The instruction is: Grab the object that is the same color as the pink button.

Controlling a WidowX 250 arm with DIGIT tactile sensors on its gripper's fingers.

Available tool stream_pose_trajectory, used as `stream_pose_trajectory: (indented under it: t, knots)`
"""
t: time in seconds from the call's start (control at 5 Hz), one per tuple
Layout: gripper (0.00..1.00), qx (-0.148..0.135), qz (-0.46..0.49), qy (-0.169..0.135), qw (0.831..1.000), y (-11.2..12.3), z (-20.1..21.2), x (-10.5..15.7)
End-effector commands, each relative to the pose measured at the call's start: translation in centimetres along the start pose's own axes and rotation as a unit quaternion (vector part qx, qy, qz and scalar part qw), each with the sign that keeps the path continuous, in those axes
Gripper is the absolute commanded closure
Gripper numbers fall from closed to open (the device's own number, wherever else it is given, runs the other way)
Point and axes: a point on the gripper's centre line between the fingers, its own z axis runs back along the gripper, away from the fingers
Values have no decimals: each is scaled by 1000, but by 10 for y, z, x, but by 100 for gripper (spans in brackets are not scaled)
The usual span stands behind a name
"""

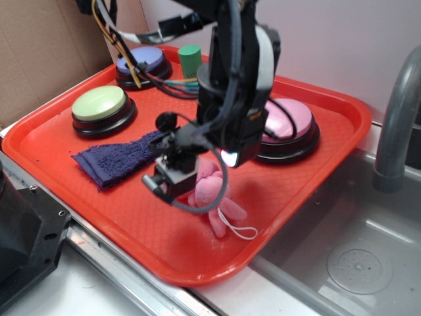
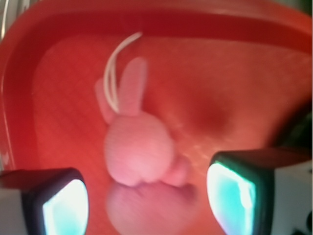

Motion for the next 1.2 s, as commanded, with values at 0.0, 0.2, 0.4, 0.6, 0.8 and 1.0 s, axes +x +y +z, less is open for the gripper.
stream_pose_trajectory:
  t: [0.0,0.2,0.4,0.6,0.8,1.0]
  knots:
    - [0,-13,41,6,999,-15,-25,3]
    - [16,-13,64,4,998,-9,-36,6]
    - [100,-13,77,20,997,-14,-33,2]
    - [100,-17,113,30,993,-19,-26,-5]
    - [100,-10,226,19,974,-25,1,-17]
    - [100,-8,347,-5,938,-34,47,-30]
